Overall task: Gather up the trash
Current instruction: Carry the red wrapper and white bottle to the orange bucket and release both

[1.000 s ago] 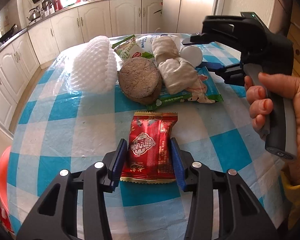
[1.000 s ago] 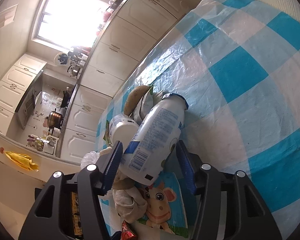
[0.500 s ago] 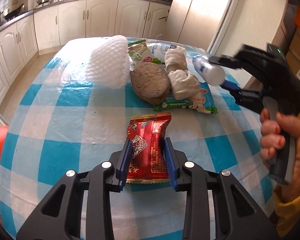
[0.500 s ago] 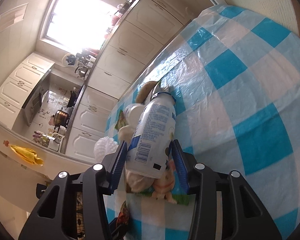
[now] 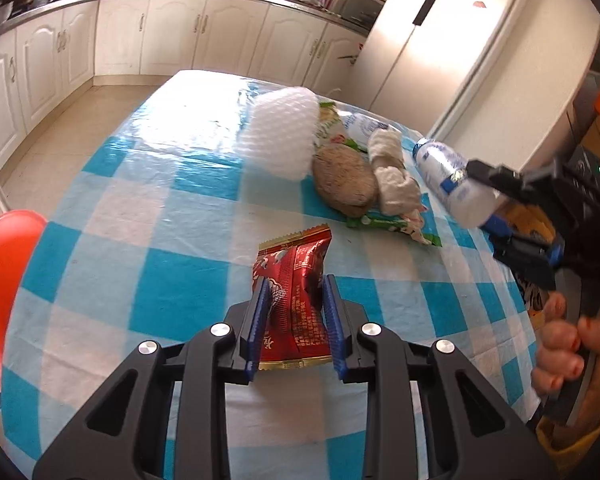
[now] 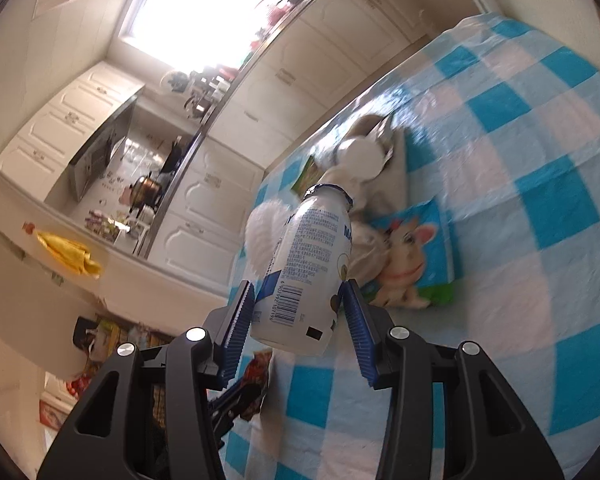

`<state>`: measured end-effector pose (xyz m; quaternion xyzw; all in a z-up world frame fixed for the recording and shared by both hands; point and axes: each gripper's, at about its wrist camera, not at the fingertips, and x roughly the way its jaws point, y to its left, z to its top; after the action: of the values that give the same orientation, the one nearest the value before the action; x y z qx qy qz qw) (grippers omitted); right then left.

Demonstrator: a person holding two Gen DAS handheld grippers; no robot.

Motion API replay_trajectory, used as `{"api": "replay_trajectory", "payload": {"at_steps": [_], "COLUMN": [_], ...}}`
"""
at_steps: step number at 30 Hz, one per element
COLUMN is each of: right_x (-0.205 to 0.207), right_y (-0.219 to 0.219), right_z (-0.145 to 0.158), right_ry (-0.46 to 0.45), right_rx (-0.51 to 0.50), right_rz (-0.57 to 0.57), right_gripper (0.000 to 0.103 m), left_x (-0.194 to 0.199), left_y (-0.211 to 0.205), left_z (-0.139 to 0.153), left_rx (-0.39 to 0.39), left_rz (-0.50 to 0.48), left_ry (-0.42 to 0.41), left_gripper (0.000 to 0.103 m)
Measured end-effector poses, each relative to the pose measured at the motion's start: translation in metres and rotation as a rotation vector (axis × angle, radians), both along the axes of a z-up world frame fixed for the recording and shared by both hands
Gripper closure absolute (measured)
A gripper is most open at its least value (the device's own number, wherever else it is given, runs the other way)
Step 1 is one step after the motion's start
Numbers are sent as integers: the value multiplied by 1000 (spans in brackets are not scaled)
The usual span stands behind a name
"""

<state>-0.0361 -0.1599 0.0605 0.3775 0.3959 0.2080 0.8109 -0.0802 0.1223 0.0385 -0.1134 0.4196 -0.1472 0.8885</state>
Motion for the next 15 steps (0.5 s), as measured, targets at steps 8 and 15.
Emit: {"api": "replay_trajectory", "payload": {"at_steps": [8, 15], "right_x": [-1, 11], "right_y": [70, 151], "right_z": [0, 0], "right_ry": [14, 39], "right_rx": [-6, 2], "right_rz": [193, 405], "right_gripper": [56, 56], "left_x": [-11, -20], "left_y": [35, 92], "left_z": [9, 18], "left_rx": [-24, -14], "left_rz": [82, 216], "left_ry": [-36, -67], "left_gripper": [74, 74]}}
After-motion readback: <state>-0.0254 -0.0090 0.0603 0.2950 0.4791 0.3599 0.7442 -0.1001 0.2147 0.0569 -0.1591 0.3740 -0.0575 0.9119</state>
